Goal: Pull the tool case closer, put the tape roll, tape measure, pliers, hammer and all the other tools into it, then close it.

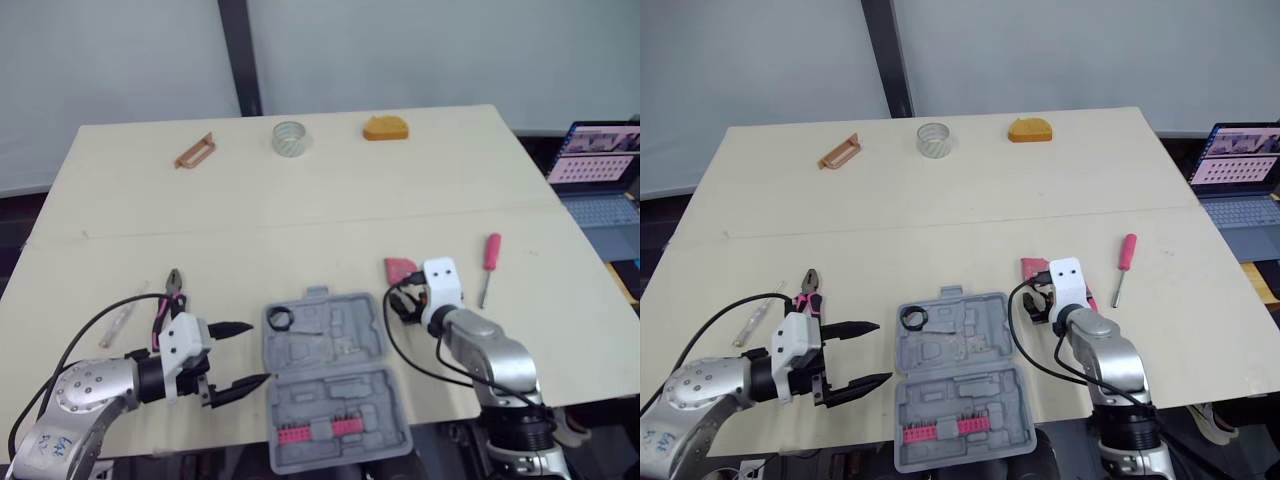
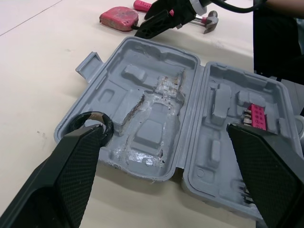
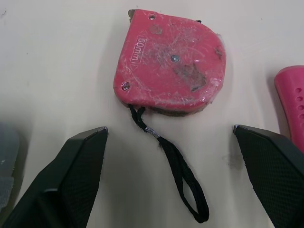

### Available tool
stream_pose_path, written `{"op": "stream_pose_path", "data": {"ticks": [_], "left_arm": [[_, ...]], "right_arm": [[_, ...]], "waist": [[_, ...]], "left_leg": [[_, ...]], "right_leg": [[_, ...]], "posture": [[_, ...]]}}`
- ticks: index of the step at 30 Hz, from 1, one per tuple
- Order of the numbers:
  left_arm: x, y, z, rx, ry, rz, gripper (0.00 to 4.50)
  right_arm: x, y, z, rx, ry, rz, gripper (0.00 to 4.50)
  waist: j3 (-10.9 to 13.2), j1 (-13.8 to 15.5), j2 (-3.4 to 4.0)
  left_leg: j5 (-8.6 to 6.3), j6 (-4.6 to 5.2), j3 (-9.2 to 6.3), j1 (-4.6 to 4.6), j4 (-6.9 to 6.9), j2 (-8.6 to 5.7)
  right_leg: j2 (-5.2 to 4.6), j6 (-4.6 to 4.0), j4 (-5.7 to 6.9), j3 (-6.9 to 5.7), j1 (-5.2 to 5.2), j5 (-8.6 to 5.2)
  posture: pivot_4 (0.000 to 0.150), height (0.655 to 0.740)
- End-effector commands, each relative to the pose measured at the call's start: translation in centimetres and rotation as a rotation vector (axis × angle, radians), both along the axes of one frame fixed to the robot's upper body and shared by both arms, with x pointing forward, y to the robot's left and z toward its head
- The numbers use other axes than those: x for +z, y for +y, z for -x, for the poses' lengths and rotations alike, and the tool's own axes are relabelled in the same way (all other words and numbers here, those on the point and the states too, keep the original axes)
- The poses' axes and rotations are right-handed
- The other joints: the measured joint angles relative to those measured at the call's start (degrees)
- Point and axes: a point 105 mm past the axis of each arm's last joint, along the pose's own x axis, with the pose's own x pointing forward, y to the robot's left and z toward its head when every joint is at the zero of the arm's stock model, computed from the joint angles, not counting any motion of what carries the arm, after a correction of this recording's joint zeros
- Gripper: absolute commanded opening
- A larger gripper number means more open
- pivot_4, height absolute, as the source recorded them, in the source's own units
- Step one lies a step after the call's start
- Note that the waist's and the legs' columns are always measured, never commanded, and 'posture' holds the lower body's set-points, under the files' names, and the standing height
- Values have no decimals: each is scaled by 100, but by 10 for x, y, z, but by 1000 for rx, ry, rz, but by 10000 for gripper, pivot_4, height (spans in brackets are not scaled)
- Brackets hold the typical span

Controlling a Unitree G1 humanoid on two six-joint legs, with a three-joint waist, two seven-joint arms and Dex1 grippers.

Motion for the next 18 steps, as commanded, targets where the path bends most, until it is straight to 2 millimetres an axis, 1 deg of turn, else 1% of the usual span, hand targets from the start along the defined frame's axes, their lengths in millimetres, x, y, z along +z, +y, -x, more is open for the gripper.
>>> {"op": "stream_pose_path", "data": {"ticks": [1,4,5,6,11,12,18], "left_arm": [[4,-3,3,-16,-29,-14,44593],[3,-3,4,-14,-28,-15,45000],[3,-3,4,-14,-27,-15,45000],[3,-3,4,-13,-27,-16,45000],[3,-2,4,-10,-30,-16,45000],[3,-2,3,-9,-31,-17,45000],[2,-2,2,-8,-27,-16,45000]], "right_arm": [[-4,3,0,2,16,-17,45000],[-5,6,-1,3,21,-26,36228],[-5,7,-1,4,22,-28,31832],[-6,8,-1,4,24,-31,26278],[-6,10,-2,4,29,-40,1954],[-7,10,-1,3,31,-41,639],[-7,10,0,0,31,-42,639]], "waist": [[0,-3,0],[0,-7,0],[0,-2,0],[0,1,0],[0,1,0],[0,2,0],[0,3,0]], "left_leg": [[0,0,0,0,0,0],[0,0,1,0,-1,1],[0,0,1,0,-2,1],[0,0,1,0,-2,1],[0,0,1,-1,-3,1],[0,0,1,-1,-3,1],[0,0,1,-1,-4,1]], "right_leg": [[0,0,0,0,0,0],[0,0,0,0,-1,0],[0,0,0,1,-2,0],[0,0,0,0,-2,0],[0,0,0,1,-2,0],[0,0,0,1,-3,0],[0,0,-1,1,-3,0]], "posture": [[1500,7400],[1500,7400],[1500,7400],[1500,7400],[1500,7400],[1500,7400],[1500,7400]]}}
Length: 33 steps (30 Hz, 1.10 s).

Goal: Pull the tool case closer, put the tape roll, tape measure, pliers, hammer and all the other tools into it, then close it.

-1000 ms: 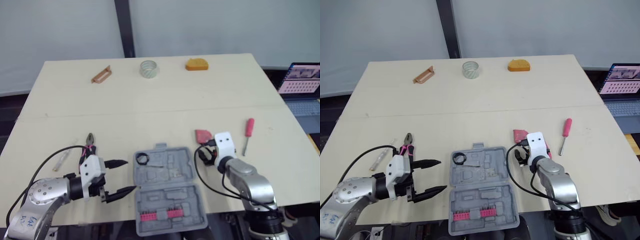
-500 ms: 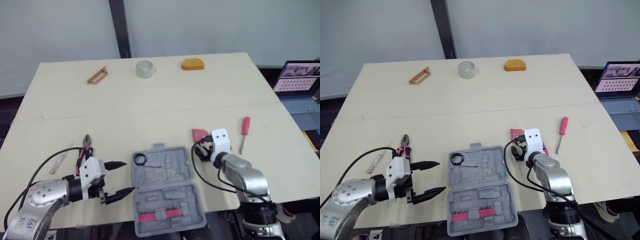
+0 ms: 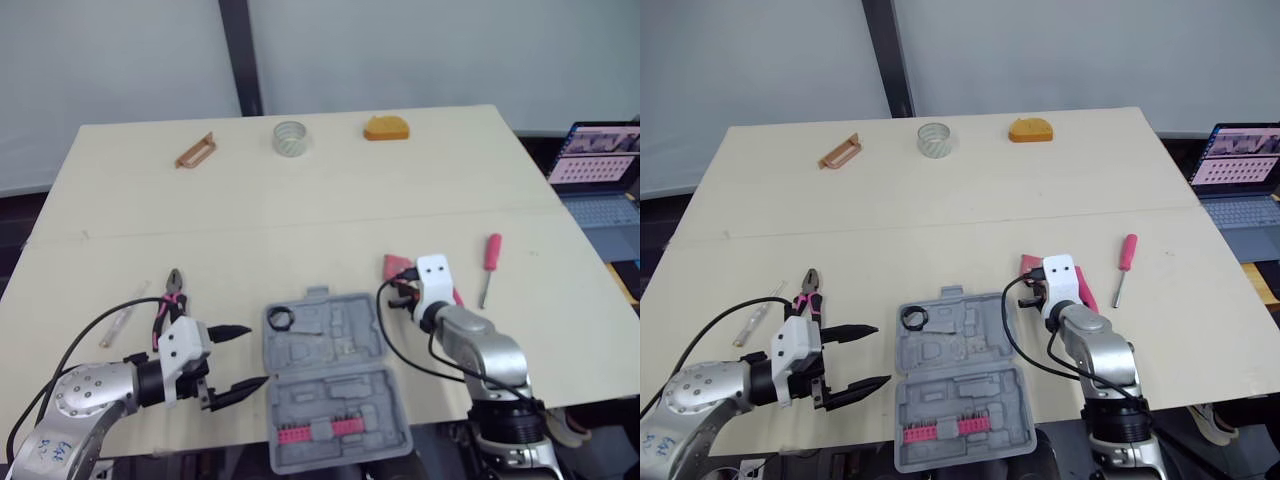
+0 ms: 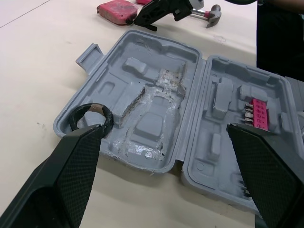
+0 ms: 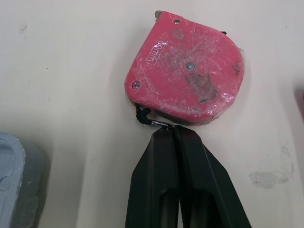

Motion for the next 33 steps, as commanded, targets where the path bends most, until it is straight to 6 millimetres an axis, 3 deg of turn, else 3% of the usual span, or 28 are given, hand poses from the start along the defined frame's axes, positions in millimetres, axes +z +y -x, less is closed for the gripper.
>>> {"op": "stream_pose_path", "data": {"ticks": [1,6,12,22,33], "left_arm": [[5,-3,1,-21,-29,-5,45000],[5,-3,1,-24,-24,-5,45000],[4,-4,2,-52,-11,0,45000],[-2,-1,10,-187,-11,-57,45000],[-10,1,16,-259,-9,-3,45000]], "right_arm": [[-7,-1,5,-12,28,-4,639],[-7,-1,13,2,28,0,639],[-13,-3,37,46,81,2,639],[-19,-6,94,102,191,-12,639],[-23,-6,145,144,326,-50,639]], "waist": [[0,0,0],[0,9,0],[0,20,0],[0,30,0],[1,38,1]], "left_leg": [[0,0,0,0,0,0],[0,0,0,0,-2,0],[0,0,0,-2,-3,0],[-2,0,1,-3,-5,0],[-6,4,1,-3,-7,0]], "right_leg": [[0,0,0,0,0,0],[0,0,-1,0,-1,0],[0,0,-4,0,0,0],[0,-1,-9,0,0,0],[0,-1,-14,0,1,-1]], "posture": [[1500,7400],[1500,7400],[1500,7400],[1500,7400],[1500,7400]]}}
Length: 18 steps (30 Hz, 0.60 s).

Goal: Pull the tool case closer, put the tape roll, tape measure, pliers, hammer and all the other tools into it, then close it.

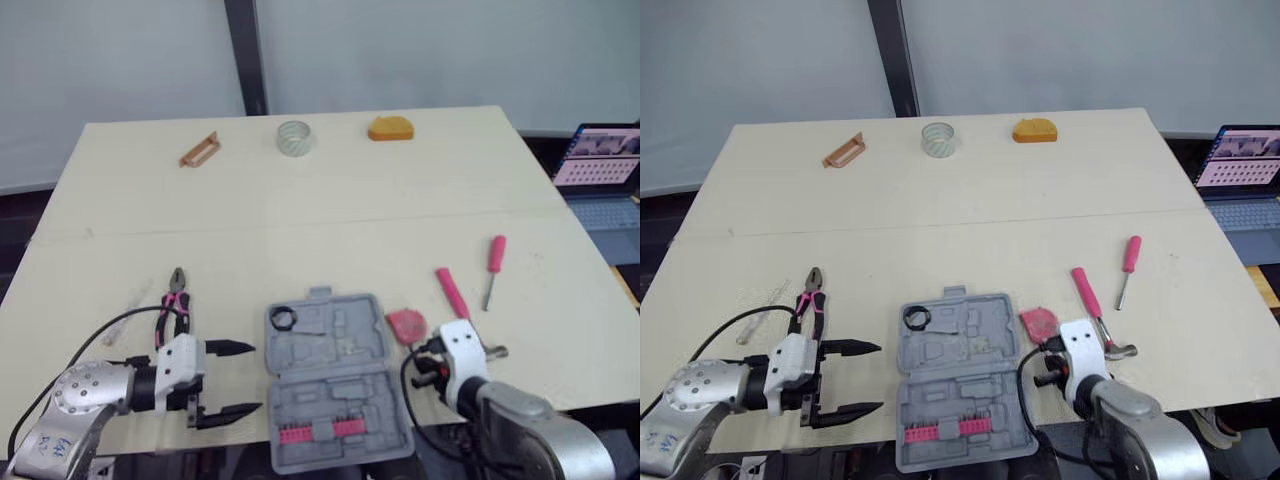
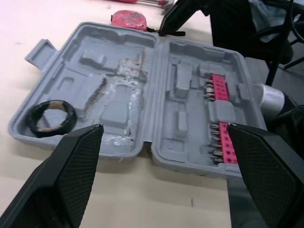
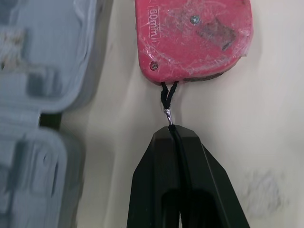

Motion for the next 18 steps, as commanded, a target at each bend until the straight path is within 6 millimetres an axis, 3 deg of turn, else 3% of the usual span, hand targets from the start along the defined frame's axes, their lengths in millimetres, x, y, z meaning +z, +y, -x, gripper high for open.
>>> {"op": "stream_pose_path", "data": {"ticks": [1,6,18], "left_arm": [[5,-4,3,-43,-19,30,45000],[8,-7,0,-63,-32,47,45000],[9,-9,-1,-73,-33,43,45000]], "right_arm": [[0,5,18,40,56,-34,639],[-1,9,33,59,95,-50,639],[-3,13,43,53,128,-65,639]], "waist": [[0,4,0],[0,3,0],[0,3,1]], "left_leg": [[0,0,0,0,0,0],[-1,1,0,0,0,0],[-1,1,0,0,0,0]], "right_leg": [[0,0,0,0,0,0],[0,0,0,0,0,0],[0,0,-1,0,0,0]], "posture": [[1500,7400],[1500,7400],[1500,7400]]}}
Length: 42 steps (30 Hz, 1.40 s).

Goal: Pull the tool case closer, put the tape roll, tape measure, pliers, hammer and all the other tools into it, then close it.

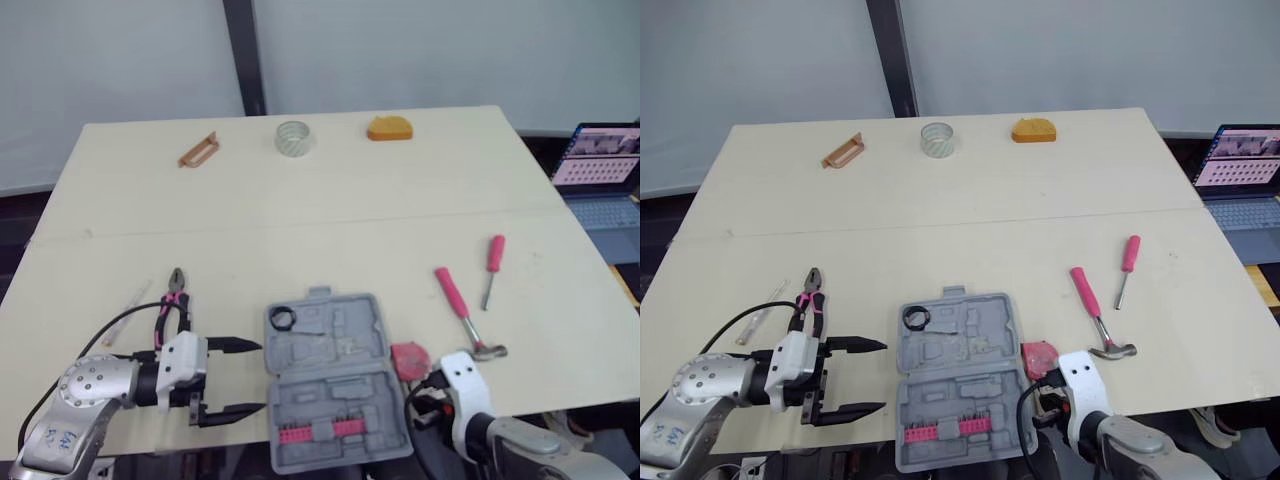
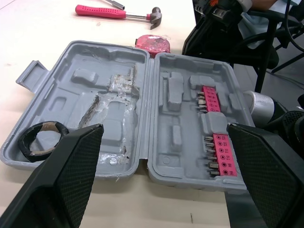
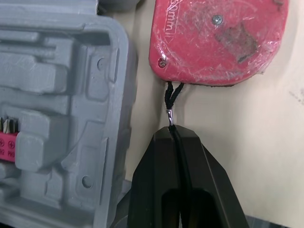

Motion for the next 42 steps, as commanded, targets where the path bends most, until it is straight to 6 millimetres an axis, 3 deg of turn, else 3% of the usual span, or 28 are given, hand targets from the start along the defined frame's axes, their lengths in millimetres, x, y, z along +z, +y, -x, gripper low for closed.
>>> {"op": "stream_pose_path", "data": {"ticks": [1,14,17,25,26,34,42], "left_arm": [[2,-2,2,-17,-2,12,45000],[2,-3,3,-22,-2,7,45000],[1,-3,3,-20,-3,5,45000],[1,-4,2,-17,-5,6,45000],[1,-5,2,-17,-6,7,45000],[0,-8,1,-14,-10,18,45000],[-1,-8,-2,1,-8,20,45000]], "right_arm": [[2,4,5,14,3,-13,639],[2,3,5,18,8,-10,639],[3,0,2,15,3,6,7702],[8,-14,-4,-15,-14,36,42901],[9,-14,-5,-13,-15,37,44080],[20,-23,-1,10,-19,37,44080],[48,-36,3,244,-61,36,44080]], "waist": [[0,1,0],[0,0,0],[0,0,0],[-1,6,-2],[-1,8,-2],[0,22,0],[5,88,7]], "left_leg": [[0,0,0,0,0,0],[0,0,0,0,0,0],[0,0,0,0,0,0],[0,0,-1,3,1,0],[0,0,-1,2,1,0],[0,1,0,1,1,-1],[-2,3,3,2,2,-1]], "right_leg": [[0,0,0,0,0,0],[0,0,0,0,0,0],[0,0,0,0,0,0],[0,0,-2,0,5,0],[0,0,-2,0,5,0],[0,0,-3,0,4,0],[0,0,-6,1,5,0]], "posture": [[1500,7400],[1500,7400],[1500,7400],[1500,7400],[1500,7400],[1500,7400],[1500,7400]]}}
